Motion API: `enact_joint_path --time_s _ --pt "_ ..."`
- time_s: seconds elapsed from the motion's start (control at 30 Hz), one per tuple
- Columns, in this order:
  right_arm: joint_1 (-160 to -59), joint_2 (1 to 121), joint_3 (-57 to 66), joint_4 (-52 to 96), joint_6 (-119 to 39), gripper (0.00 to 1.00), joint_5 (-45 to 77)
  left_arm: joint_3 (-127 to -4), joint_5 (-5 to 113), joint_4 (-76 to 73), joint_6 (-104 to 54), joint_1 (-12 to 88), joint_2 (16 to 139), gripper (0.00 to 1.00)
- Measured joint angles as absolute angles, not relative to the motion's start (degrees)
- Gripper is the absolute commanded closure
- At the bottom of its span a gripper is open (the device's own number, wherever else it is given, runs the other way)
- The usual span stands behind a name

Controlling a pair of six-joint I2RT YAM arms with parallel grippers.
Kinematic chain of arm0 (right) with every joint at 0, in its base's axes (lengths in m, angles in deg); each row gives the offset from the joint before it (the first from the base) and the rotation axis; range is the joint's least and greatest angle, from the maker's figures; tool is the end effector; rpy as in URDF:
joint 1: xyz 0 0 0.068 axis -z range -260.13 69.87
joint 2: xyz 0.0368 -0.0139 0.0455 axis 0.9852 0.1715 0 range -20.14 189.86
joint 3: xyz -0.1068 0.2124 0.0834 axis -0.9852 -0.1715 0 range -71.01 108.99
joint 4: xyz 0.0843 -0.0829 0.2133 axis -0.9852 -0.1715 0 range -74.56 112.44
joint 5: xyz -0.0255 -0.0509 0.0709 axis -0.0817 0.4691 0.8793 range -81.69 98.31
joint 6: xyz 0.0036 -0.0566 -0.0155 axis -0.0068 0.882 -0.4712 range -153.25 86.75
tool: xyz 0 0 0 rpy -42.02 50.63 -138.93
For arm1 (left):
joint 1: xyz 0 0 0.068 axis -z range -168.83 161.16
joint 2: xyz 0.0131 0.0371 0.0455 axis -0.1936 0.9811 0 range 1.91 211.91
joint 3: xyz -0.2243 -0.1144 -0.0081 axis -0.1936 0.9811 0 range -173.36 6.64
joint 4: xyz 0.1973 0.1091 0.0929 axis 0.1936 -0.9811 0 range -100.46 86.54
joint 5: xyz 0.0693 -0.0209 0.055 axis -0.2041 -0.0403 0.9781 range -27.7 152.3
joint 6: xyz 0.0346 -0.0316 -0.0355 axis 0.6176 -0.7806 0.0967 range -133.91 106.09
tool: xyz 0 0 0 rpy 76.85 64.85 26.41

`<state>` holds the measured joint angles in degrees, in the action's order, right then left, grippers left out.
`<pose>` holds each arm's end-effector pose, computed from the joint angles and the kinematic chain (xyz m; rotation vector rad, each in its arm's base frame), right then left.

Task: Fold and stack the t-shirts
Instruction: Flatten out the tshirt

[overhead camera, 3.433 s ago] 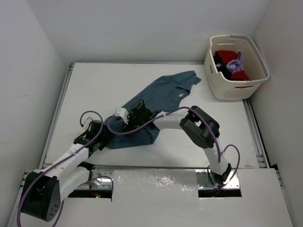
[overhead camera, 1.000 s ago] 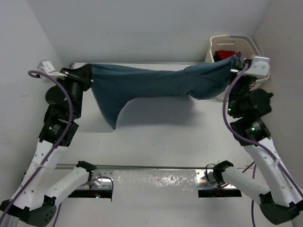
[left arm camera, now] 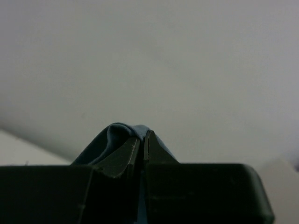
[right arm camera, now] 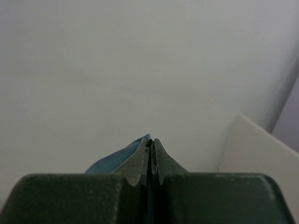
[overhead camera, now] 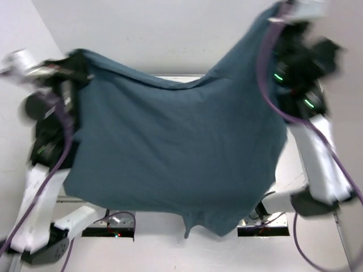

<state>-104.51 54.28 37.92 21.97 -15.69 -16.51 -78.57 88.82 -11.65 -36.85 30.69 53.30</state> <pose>0.1900 0.0665 0.5877 0.0277 1.0379 -0.1033 0.1236 -0.0236 0.5270 -0.4475 1.0943 -0.3939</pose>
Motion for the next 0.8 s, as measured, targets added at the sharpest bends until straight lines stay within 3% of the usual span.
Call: enact_joint_path --time_s 0.13,0.4,0.6,0.8 --pt "-101.36 70.34 41.33 22.12 -18.09 1.00 -16.31 -72.61 92.23 -11.32 -40.61 27.68 64.45 1.00" --pt "-93.25 99.32 40.45 22.60 -26.03 1.00 -9.60 -65.81 79.90 -9.25 -48.91 13.71 98.72 1.00" --pt "-92.14 116.26 44.76 22.84 -29.96 1.00 -6.63 -84.61 71.58 -11.06 -49.57 11.88 124.86 1.00" --pt "-91.70 121.42 45.30 24.24 -30.71 1.00 -4.88 -91.40 68.43 -10.60 -49.04 11.74 131.44 1.00"
